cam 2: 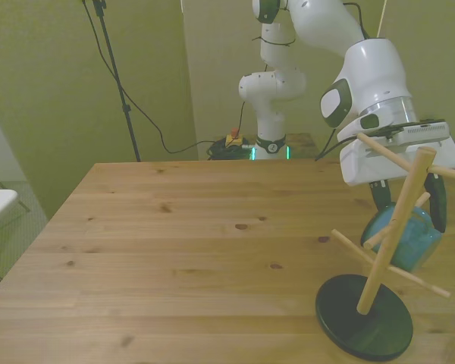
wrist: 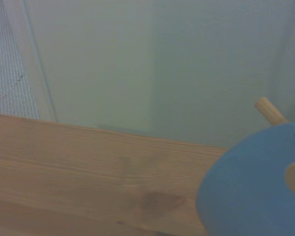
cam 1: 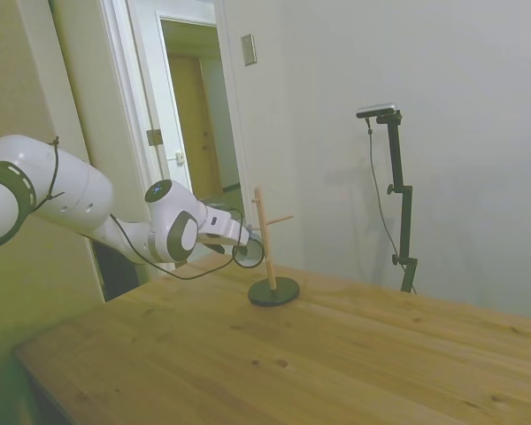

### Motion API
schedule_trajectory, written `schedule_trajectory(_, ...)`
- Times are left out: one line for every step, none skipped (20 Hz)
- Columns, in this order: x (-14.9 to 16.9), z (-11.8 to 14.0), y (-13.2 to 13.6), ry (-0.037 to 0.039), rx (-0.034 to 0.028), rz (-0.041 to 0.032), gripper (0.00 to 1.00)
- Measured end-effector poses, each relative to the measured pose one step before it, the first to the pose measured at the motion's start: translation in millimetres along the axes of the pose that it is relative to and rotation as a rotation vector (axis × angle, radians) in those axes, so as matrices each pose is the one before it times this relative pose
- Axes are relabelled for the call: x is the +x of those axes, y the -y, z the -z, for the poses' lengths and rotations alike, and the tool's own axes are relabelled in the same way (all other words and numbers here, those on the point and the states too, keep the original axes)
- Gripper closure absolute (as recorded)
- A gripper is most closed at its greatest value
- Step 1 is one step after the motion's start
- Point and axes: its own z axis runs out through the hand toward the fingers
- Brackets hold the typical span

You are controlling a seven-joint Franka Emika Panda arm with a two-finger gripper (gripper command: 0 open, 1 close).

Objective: Unload the mug

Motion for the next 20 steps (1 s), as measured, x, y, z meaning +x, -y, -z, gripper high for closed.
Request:
schedule_trajectory(-0.25, 0.19, 0.23, -0.00105, 0.00204, 0.00034, 1.0)
schedule_trajectory(-0.41, -0.13, -0.22, 0.00025, 0.00015, 0.00014, 1.0)
schedule_trajectory(-0.36, -0.2, -0.35, 0.00062, -0.00057, 0.0, 1.0)
schedule_trajectory(-0.2, -0.1, -0.18, 0.0003, -0.00023, 0.00002, 1.0)
schedule_trajectory(-0.02, 0.02, 0.02, -0.00006, 0.00011, 0.00006, 1.0)
schedule_trajectory(-0.01, 0.02, -0.01, 0.00001, 0.0, 0.00008, 1.0)
schedule_trajectory(-0.12, -0.06, -0.12, 0.00024, -0.00024, 0.00012, 1.0)
schedule_trajectory(-0.16, -0.09, -0.15, 0.00033, -0.00031, 0.00008, 1.0)
schedule_trajectory(-0.14, -0.02, -0.02, 0.00024, -0.00006, 0.00023, 1.0)
schedule_trajectory(-0.18, 0.09, 0.16, 0.00023, 0.00024, 0.00029, 1.0)
schedule_trajectory(-0.18, 0.12, 0.11, 0.00022, 0.00018, 0.00038, 1.0)
schedule_trajectory(-0.44, 0.12, 0.32, 0.00061, 0.00045, 0.00073, 1.0)
schedule_trajectory(-0.57, -0.01, 0.21, 0.00091, 0.00022, 0.00075, 1.0)
schedule_trajectory(-0.51, -0.06, 0.07, 0.00083, 0.0, 0.0006, 1.0)
schedule_trajectory(-0.33, -0.02, 0.15, 0.00053, 0.00016, 0.00046, 1.0)
schedule_trajectory(-0.16, -0.01, 0.05, 0.00027, 0.00007, 0.00032, 1.0)
schedule_trajectory(0.11, 0.17, 0.08, -0.00026, 0.0002, 0.00033, 1.0)
schedule_trajectory(-0.59, -0.22, -0.21, 0.00115, -0.00058, 0.00032, 1.0)
schedule_trajectory(-0.69, -0.27, -0.26, 0.00128, -0.00062, 0.00125, 1.0)
schedule_trajectory(-0.1, 0.26, 0.39, -0.00005, 0.00071, 0.00162, 1.0)
